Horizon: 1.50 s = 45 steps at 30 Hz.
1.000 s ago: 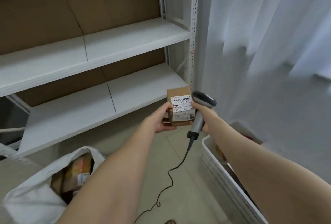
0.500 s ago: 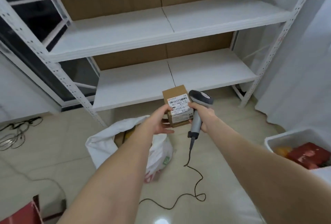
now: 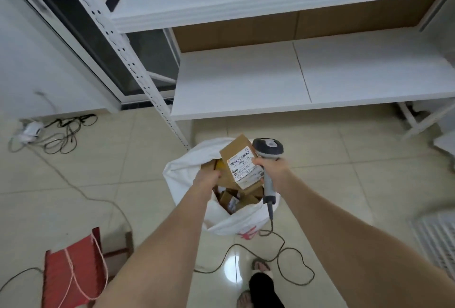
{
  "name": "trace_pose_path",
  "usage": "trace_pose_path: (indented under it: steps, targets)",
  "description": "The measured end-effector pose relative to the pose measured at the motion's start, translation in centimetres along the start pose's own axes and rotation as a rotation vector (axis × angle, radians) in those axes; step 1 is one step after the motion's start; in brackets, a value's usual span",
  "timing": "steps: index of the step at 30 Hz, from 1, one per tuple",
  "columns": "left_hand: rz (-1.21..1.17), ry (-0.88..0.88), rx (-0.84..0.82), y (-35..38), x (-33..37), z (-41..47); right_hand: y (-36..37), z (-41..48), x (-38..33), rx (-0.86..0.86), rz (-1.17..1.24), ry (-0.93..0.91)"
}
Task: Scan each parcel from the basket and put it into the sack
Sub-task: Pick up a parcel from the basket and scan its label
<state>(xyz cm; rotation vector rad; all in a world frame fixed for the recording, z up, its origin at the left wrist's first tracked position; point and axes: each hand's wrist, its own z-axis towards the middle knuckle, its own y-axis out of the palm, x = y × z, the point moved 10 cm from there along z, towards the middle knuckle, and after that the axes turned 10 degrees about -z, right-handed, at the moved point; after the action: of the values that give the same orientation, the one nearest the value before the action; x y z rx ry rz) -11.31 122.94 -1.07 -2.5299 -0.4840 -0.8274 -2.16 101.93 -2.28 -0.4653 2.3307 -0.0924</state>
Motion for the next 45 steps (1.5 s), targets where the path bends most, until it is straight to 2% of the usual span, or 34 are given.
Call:
trace_pose_path:
  steps: [3,9,15,17,20,22,24,26,28,29,30,32,34,36,42,45]
  targets:
    - [0.045,-0.087,0.09,-2.3,-3.2,4.7,3.4,2.8,-0.2,-0.003,-0.115,0.004]
    - [0.155,-0.229,0.175,-5.9,-11.4,13.6,10.9,11.0,4.3,-0.049,-0.36,0.07]
    - [0.144,-0.258,0.238,-8.3,-17.0,22.1,16.7,17.9,8.0,-0.067,-0.533,0.049]
    - [0.069,-0.287,0.221,-8.3,-18.1,23.7,18.8,19.3,9.0,-0.099,-0.557,0.033]
    - [-0.259,-0.263,0.153,-7.7,-17.6,25.4,21.5,20.6,10.4,-0.143,-0.57,0.051]
    - [-0.368,-0.257,0.135,-8.0,-17.0,26.3,23.3,21.3,10.8,-0.181,-0.561,0.055]
    - [-0.37,-0.224,0.201,-9.4,-16.5,27.6,24.9,22.1,10.8,-0.187,-0.576,0.036]
    - [-0.298,-0.204,0.376,-12.1,-16.7,28.6,25.5,23.1,10.9,-0.137,-0.641,0.015]
    - [-0.179,-0.293,0.528,-14.0,-18.1,28.5,25.3,24.3,11.6,-0.071,-0.666,0.02]
    - [-0.13,-0.361,0.543,-14.0,-19.4,28.6,25.1,24.7,11.9,-0.054,-0.664,0.028]
    - [-0.11,-0.41,0.526,-13.6,-20.5,28.7,25.1,25.3,12.3,-0.05,-0.656,0.035]
    - [-0.226,-0.439,0.468,-11.8,-22.9,30.1,25.5,26.4,12.7,-0.068,-0.656,0.03]
    - [-0.349,-0.415,0.43,-9.9,-24.6,31.5,25.9,27.1,13.0,-0.079,-0.678,0.006]
    - [-0.35,-0.367,0.391,-9.0,-25.0,32.7,26.2,27.6,13.6,-0.081,-0.702,0.001]
    - [-0.246,-0.249,0.347,-10.8,-21.1,32.8,24.7,26.6,13.7,0.04,-0.805,0.073]
    - [-0.181,-0.176,0.343,-11.4,-17.6,31.7,25.4,24.8,12.4,0.058,-0.642,0.057]
